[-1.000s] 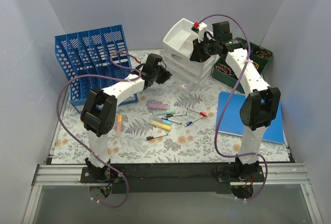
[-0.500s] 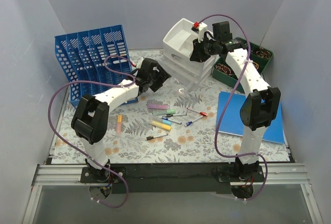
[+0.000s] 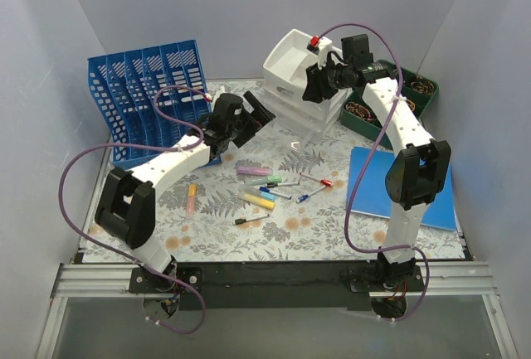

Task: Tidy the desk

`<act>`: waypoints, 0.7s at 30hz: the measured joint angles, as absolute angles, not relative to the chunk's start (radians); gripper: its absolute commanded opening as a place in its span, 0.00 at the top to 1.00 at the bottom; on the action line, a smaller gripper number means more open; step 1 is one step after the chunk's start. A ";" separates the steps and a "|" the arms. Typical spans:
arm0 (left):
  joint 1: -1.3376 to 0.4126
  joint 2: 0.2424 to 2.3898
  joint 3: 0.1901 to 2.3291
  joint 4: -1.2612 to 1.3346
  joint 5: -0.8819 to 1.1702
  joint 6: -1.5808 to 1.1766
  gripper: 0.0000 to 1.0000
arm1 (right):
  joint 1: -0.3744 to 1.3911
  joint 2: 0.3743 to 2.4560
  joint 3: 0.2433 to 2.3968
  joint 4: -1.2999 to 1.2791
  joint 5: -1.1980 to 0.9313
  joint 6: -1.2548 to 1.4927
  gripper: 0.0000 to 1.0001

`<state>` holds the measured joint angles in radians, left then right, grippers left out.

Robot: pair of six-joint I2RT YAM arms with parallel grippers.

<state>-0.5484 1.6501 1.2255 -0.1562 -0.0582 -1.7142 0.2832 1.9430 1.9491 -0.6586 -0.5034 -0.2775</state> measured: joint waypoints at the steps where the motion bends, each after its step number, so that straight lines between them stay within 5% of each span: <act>1: -0.548 1.624 1.215 -0.152 -0.059 -1.695 0.02 | 0.283 1.942 1.950 -0.663 -0.505 -0.281 0.41; 14: -0.537 1.293 1.063 -0.079 0.076 -1.307 0.02 | 0.267 1.877 1.967 -0.780 -0.540 -0.397 0.34; 21: -0.532 1.096 0.912 -0.083 0.196 -1.035 0.02 | 0.265 1.585 1.767 -0.805 -0.727 -0.645 0.25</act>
<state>-0.5316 1.0962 0.9115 -0.0834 0.1963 -1.0348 0.2646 1.5852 1.7668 -0.8051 -0.7269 -0.6449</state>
